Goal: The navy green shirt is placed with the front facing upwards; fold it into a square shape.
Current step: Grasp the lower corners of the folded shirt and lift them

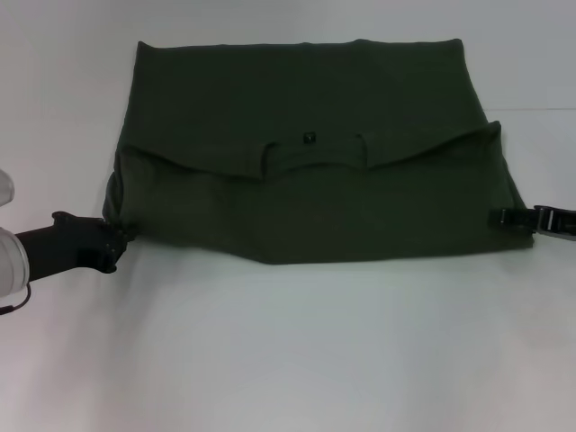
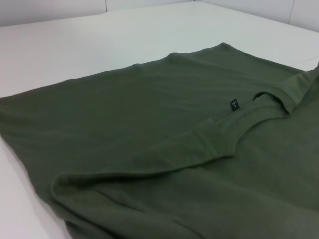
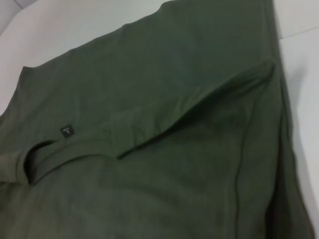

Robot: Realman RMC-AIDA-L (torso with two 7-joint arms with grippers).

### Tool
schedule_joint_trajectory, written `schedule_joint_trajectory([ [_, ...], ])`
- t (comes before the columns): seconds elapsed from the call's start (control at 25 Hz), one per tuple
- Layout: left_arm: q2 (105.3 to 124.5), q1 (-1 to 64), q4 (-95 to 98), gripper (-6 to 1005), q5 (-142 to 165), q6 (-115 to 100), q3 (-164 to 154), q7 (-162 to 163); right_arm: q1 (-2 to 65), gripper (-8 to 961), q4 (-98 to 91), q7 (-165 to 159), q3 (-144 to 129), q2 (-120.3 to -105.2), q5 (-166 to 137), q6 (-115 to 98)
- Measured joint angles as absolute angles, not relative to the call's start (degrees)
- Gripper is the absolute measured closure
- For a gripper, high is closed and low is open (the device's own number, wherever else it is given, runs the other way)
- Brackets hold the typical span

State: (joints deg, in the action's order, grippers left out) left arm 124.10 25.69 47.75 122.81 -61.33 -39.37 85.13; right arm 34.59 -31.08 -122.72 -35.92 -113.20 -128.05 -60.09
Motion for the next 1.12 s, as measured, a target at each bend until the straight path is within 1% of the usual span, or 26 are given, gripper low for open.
schedule_joint_trajectory([
  [0.24, 124.04, 25.8, 47.7, 971, 122.6, -61.4, -39.4, 85.2, 35.0, 392, -31.6, -122.5, -36.2, -113.45, -127.9, -62.5],
  [0.48, 124.01, 25.9, 47.6, 970, 122.6, -61.4, -39.4, 85.5, 34.2, 404, -31.9, -121.8, -36.1, -112.80, -128.0, -64.7],
  [0.72, 124.01, 25.7, 47.6, 971, 122.6, -62.1, -39.4, 86.5, 33.0, 649, -32.1, -121.2, -35.7, -112.34, -127.9, -65.1],
  [0.8, 124.01, 25.4, 47.9, 971, 122.7, -63.5, -39.3, 87.3, 32.3, 857, -32.8, -121.0, -35.6, -112.16, -127.7, -66.0],
  [1.04, 124.01, 23.1, 51.2, 970, 122.6, -69.5, -39.1, 90.9, 29.2, 914, -36.1, -118.7, -31.8, -112.20, -127.3, -71.5],
  [1.12, 124.01, 22.3, 52.4, 970, 122.8, -72.3, -39.1, 92.3, 28.3, 911, -36.5, -117.5, -30.1, -112.08, -127.3, -73.5],
])
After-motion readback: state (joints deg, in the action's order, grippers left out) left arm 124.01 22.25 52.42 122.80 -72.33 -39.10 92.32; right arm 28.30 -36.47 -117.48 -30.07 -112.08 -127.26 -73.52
